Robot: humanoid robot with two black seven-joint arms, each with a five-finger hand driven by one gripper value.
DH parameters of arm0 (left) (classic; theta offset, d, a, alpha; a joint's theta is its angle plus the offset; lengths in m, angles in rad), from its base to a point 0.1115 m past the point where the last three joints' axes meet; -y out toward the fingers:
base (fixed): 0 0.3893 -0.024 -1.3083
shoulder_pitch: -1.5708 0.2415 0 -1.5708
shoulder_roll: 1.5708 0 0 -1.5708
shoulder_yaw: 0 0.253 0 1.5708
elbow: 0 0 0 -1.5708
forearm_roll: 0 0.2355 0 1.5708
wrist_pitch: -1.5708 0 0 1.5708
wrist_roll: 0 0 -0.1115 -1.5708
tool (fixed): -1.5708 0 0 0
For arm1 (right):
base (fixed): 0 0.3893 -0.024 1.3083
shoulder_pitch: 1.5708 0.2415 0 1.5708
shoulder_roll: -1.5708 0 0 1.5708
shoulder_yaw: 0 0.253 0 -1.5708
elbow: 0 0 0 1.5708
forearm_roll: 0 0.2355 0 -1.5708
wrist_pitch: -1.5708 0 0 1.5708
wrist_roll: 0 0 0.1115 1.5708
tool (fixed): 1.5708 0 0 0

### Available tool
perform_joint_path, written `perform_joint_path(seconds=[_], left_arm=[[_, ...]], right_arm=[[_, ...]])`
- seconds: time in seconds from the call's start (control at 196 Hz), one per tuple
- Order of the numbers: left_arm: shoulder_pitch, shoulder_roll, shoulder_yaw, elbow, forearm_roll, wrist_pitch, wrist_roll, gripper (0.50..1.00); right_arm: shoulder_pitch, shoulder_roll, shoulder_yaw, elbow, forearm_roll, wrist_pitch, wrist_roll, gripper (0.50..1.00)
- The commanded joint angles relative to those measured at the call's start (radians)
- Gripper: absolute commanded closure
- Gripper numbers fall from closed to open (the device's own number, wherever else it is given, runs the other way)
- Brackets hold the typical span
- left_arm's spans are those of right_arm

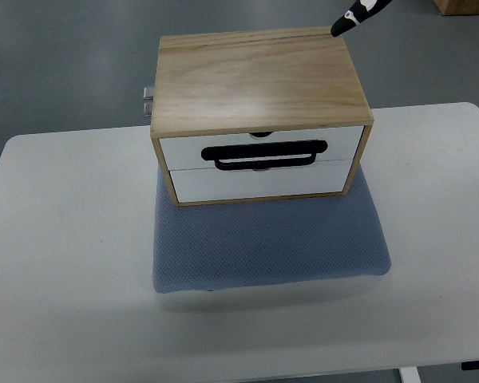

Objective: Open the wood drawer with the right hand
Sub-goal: 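Bring the right hand over the box down to the upper drawer handle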

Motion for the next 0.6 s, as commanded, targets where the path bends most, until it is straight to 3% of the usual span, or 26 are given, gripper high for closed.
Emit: perform_joint_path(seconds=[0.0,0.26,0.596], left_arm=[[0.001,0.0,0.0,0.0,0.0,0.0,0.0,0.5],[0.001,0.0,0.0,0.0,0.0,0.0,0.0,0.5],[0.001,0.0,0.0,0.0,0.0,0.0,0.0,0.5]], right_arm=[[0.06,0.027,-0.091,0.057,-0.002,0.0,0.001,0.556],[0.149,0.132,-0.252,0.151,0.008,0.0,0.011,0.556],[0.16,0.25,-0.281,0.169,0.008,0.0,0.002,0.556]])
